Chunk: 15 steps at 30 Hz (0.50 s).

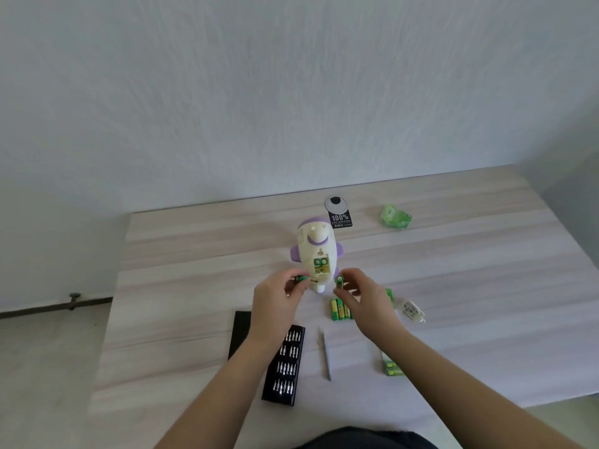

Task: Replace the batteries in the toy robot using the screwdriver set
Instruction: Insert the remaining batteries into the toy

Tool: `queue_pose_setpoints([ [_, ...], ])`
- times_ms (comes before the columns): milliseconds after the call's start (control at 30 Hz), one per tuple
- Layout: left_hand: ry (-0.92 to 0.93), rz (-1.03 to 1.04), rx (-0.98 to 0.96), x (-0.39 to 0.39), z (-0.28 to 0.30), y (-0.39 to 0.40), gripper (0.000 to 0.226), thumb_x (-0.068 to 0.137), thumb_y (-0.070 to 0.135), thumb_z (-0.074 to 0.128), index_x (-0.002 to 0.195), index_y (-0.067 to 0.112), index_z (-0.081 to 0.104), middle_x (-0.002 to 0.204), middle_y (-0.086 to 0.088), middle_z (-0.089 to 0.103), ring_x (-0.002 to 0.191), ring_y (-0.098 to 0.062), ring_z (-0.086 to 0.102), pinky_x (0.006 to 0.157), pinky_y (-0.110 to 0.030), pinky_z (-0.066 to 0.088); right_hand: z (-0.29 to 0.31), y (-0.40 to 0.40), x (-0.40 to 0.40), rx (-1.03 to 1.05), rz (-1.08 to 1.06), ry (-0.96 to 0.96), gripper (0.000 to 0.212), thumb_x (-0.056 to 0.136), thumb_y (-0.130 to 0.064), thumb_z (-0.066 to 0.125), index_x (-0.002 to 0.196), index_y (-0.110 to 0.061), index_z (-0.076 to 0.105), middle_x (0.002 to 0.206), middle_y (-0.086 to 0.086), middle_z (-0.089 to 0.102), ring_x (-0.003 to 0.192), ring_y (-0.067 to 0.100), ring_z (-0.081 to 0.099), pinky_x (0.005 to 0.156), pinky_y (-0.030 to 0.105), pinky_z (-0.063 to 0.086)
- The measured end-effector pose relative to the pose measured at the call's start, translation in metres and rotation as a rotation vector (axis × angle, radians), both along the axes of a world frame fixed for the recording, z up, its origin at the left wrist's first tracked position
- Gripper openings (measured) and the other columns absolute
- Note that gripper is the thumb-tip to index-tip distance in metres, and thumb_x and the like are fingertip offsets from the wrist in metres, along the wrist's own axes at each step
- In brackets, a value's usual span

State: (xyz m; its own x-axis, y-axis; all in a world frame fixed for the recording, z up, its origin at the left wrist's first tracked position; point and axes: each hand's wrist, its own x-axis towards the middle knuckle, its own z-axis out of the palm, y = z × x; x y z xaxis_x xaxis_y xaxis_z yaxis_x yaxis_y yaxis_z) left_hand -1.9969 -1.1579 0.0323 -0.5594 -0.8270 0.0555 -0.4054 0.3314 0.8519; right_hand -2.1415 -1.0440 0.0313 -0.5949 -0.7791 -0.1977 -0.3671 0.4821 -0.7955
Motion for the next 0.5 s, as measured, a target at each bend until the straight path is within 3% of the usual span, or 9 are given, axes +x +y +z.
queue_pose_setpoints([
  [133, 0.042, 0.053, -0.001, -0.012, -0.006, -0.003, 0.021, 0.081, 0.009, 0.076, 0.099, 0.019, 0.074, 0.094, 0.007, 0.071, 0.079, -0.004, 0.067, 0.075, -0.02, 0.054, -0.007, -0.013, -0.02, -0.101, -0.028, 0.04, 0.017, 0.087, -0.02, 0.069, 0.103, -0.022, 0.064, 0.098, -0.009, 0.059, 0.086, -0.001, 0.058, 0.074, 0.013, 0.044],
  [300, 0.043, 0.046, -0.006, -0.021, -0.014, 0.006, 0.023, 0.081, 0.004, 0.074, 0.101, 0.015, 0.071, 0.098, 0.003, 0.069, 0.084, -0.007, 0.068, 0.08, -0.018, 0.054, -0.006, -0.023, -0.033, -0.141, -0.003, 0.039, 0.02, 0.088, -0.02, 0.068, 0.108, -0.021, 0.065, 0.096, -0.009, 0.067, 0.084, 0.0, 0.063, 0.072, 0.007, 0.046],
  [400, 0.001, 0.025, -0.057, -0.025, -0.018, 0.008, 0.023, 0.082, 0.003, 0.073, 0.103, 0.013, 0.071, 0.098, 0.004, 0.067, 0.082, -0.007, 0.067, 0.079, -0.012, 0.052, -0.009, -0.023, -0.034, -0.172, 0.023, 0.045, 0.025, 0.087, -0.019, 0.069, 0.112, -0.021, 0.062, 0.094, -0.009, 0.069, 0.084, 0.002, 0.064, 0.074, 0.012, 0.048],
  [500, -0.032, -0.018, -0.116, -0.028, -0.02, 0.007, 0.023, 0.084, 0.003, 0.071, 0.106, 0.01, 0.07, 0.103, 0.003, 0.065, 0.082, -0.008, 0.066, 0.08, -0.015, 0.053, -0.012, -0.024, -0.034, -0.185, 0.071, 0.068, 0.025, 0.088, -0.018, 0.068, 0.111, -0.021, 0.061, 0.094, -0.009, 0.069, 0.086, 0.006, 0.064, 0.078, 0.02, 0.052],
])
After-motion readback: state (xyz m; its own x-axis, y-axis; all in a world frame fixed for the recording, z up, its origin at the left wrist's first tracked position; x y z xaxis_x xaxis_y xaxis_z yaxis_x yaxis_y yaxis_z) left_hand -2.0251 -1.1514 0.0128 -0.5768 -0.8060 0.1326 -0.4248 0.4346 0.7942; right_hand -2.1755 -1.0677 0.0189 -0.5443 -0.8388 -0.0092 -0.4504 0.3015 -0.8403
